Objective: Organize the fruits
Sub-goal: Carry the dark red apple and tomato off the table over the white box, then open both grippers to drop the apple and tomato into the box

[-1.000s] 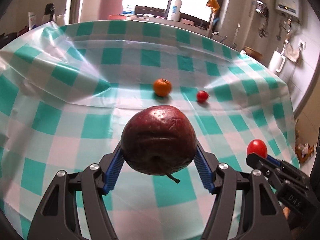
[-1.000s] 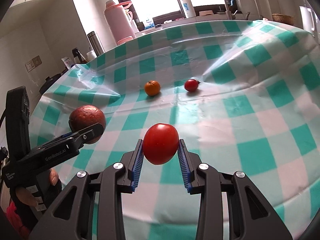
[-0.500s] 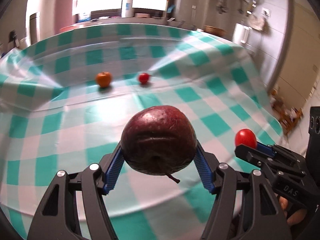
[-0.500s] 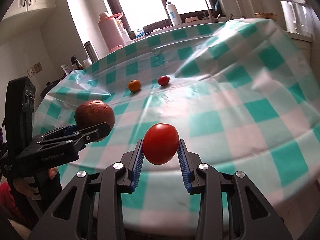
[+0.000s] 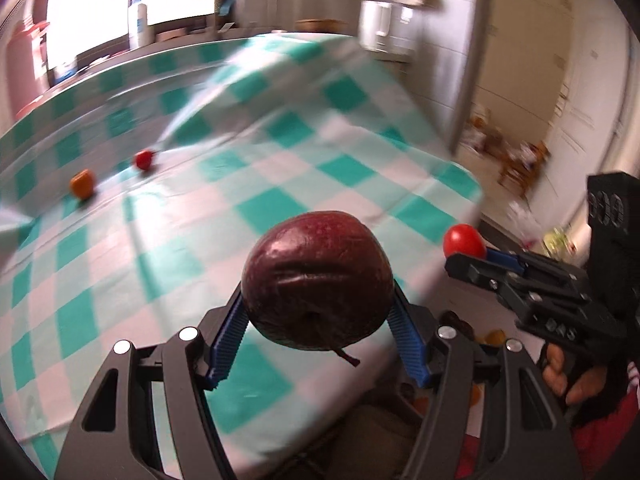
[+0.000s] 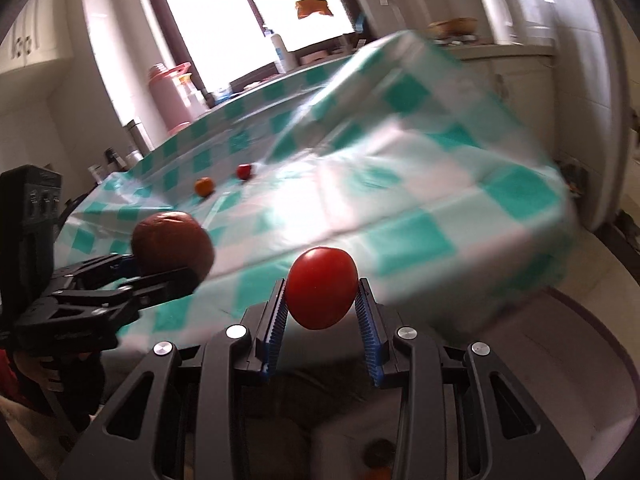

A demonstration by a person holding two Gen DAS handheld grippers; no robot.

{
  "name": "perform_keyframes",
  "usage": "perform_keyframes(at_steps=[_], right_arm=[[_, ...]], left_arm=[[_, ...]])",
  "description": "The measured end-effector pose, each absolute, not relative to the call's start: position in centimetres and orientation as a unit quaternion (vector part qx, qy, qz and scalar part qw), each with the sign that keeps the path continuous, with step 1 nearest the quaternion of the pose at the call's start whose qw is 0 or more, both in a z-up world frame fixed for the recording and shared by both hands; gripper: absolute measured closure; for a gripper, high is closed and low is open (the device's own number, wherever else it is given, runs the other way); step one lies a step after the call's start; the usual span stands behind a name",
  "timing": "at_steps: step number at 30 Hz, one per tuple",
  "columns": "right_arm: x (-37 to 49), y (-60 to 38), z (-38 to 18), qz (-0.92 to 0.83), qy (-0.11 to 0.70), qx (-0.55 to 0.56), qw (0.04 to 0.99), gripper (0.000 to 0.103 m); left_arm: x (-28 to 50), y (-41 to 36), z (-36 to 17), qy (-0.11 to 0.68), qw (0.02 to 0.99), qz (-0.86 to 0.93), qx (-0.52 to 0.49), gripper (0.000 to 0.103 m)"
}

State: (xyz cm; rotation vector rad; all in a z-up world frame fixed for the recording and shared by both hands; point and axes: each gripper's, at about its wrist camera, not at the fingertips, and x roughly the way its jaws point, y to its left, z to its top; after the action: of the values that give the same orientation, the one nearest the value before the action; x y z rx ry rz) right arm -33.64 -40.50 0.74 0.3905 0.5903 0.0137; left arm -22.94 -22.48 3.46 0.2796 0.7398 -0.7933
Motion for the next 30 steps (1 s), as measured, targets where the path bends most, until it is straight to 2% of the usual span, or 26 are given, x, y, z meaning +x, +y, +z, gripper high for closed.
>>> perform_keyframes(at_steps=[6, 15, 24, 30], right_arm=[[-37.3, -45.0, -1.8, -0.075, 0.321, 0.198, 0.923, 0.068], [-39.5, -50.8, -7.4, -0.178, 0.404, 0.209, 0.872, 0.068], [-38.6, -53.0, -13.5, -0.233, 0.523, 0.134, 0.809, 0.068], [-37.1, -52.8, -16.4, -0.232, 0.583, 0.085, 0.774, 0.068]], left_arm=[[-26.8, -27.0, 2.1, 0.348, 0.8, -0.454, 0.181, 0.037], [-30.6, -33.8, -4.5, 0.395, 0.695, -0.535, 0.273, 0.037], [-34.7, -38.5, -11.9, 0.405, 0.587, -0.564, 0.416, 0.037], [-36.2, -39.8, -15.4, 0.42, 0.54, -0.565, 0.461, 0.037]])
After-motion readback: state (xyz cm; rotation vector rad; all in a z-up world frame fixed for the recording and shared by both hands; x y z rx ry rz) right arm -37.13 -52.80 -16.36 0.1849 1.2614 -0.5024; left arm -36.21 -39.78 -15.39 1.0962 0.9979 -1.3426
